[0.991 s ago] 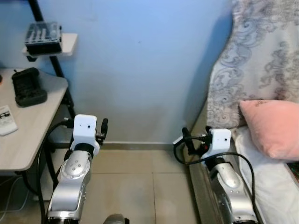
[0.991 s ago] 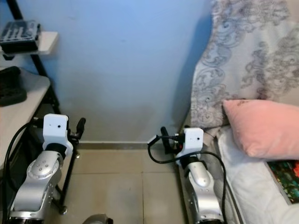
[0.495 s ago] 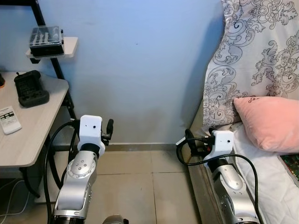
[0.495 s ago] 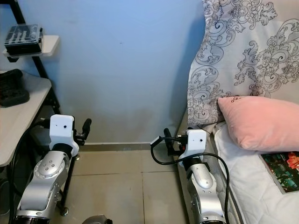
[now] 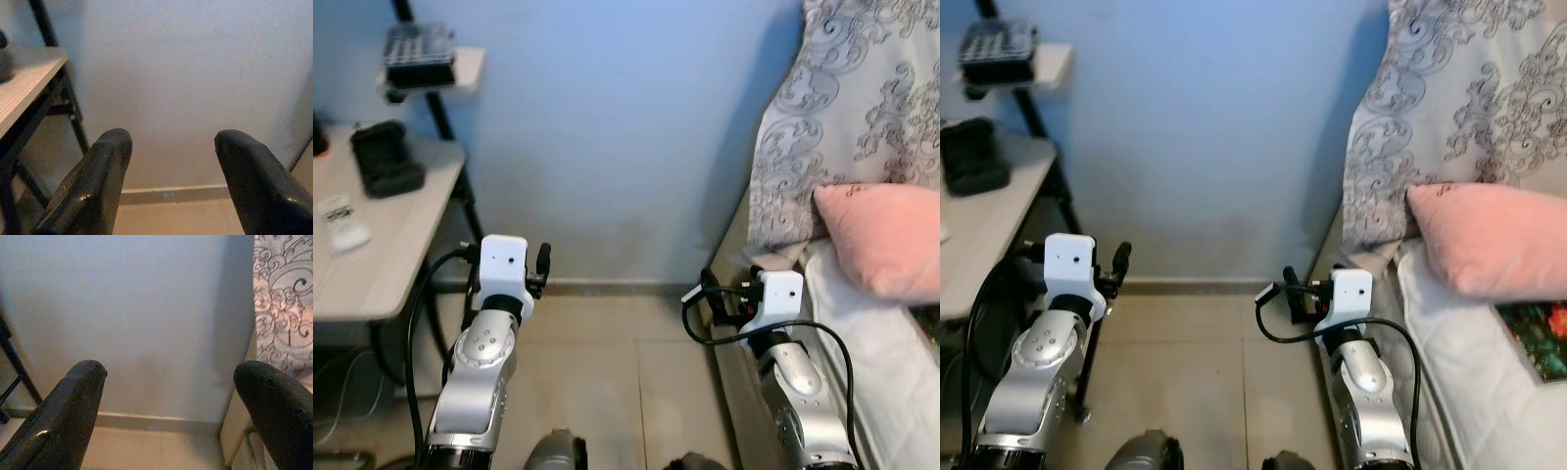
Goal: Clean up the room
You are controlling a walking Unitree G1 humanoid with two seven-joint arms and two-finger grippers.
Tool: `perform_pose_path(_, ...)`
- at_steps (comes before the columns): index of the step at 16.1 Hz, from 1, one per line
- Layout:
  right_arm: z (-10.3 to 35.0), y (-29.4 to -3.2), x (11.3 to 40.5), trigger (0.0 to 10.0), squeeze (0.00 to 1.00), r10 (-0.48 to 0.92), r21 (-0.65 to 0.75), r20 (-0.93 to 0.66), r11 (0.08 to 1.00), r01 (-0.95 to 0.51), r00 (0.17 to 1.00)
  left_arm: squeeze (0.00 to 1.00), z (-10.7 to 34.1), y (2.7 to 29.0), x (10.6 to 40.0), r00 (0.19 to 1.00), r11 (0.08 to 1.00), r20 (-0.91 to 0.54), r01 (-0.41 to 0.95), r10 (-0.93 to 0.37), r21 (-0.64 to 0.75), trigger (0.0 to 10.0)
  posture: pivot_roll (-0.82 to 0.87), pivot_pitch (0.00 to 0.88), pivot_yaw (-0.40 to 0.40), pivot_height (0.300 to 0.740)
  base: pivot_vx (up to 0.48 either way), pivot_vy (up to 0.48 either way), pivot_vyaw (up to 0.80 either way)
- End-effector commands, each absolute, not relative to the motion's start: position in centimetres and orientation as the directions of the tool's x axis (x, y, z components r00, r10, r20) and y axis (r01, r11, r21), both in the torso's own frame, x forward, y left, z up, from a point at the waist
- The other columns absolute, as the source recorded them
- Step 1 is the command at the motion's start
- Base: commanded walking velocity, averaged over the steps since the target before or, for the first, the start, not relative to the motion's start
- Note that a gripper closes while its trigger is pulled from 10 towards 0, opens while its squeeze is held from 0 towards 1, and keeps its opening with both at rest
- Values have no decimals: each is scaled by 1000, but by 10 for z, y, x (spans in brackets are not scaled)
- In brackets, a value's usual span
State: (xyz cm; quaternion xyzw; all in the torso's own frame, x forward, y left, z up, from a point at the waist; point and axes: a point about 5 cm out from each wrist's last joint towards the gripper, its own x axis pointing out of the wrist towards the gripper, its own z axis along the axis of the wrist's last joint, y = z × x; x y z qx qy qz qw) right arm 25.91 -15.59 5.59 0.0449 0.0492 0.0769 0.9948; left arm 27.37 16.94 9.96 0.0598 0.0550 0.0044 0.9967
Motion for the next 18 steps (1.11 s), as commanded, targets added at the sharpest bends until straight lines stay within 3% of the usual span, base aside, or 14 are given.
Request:
perform_pose_path(1,55,-159,259,10000,0,143,104,-100,986,-133,985,0,98,168,274,993,992,-113,2,12,124,10000,72,0,-44,710,-266,0,0)
perform_pose_path(9,54,-158,258,10000,0,152,98,-103,985,-142,983,0,98,167,275,994,991,-107,9,5,131,10000,71,0,-44,710,-254,0,0)
perform_pose_path(12,54,-156,259,10000,0,154,93,-104,985,-145,983,0,99,166,278,995,993,-99,21,-10,117,10000,72,0,-43,710,0,0,0)
perform_pose_path(18,52,-158,259,10000,0,137,93,-110,988,-127,985,0,101,161,281,994,990,-90,76,-66,117,10000,70,0,-39,710,0,0,-743)
